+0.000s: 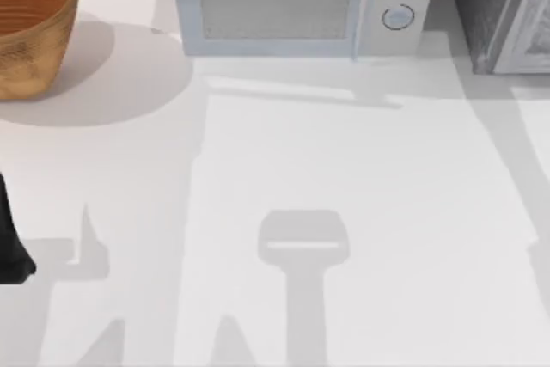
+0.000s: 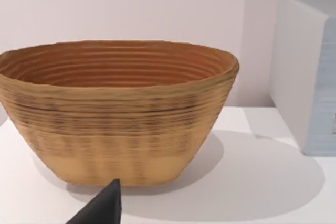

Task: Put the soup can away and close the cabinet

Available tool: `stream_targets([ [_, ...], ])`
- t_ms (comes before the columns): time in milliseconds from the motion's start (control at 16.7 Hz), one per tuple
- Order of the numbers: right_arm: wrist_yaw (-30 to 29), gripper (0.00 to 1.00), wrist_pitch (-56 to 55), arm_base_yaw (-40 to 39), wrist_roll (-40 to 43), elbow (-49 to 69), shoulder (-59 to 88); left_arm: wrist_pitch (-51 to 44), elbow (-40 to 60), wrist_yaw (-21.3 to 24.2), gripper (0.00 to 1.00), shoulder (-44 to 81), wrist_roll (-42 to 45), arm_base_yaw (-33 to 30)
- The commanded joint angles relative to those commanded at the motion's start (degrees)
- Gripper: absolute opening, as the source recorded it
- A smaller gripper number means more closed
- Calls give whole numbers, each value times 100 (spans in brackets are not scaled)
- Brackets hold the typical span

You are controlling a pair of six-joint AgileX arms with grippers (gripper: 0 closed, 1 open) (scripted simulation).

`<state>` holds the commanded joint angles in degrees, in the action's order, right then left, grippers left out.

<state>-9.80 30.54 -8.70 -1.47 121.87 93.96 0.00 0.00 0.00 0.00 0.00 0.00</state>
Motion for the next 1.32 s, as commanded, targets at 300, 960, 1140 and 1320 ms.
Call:
stream_targets([
  [300, 151, 0, 516, 180, 25, 2307, 1556, 0, 0, 0, 100, 0, 0, 0],
  [960, 278, 8, 848, 313, 45, 3690, 2584, 0, 0, 0, 100, 0, 0, 0],
  [1140, 278, 30, 848, 313, 45, 3690, 2584, 0, 0, 0, 100, 0, 0, 0],
  [1320, 278, 53, 848, 313, 45, 3690, 2584, 0, 0, 0, 100, 0, 0, 0],
])
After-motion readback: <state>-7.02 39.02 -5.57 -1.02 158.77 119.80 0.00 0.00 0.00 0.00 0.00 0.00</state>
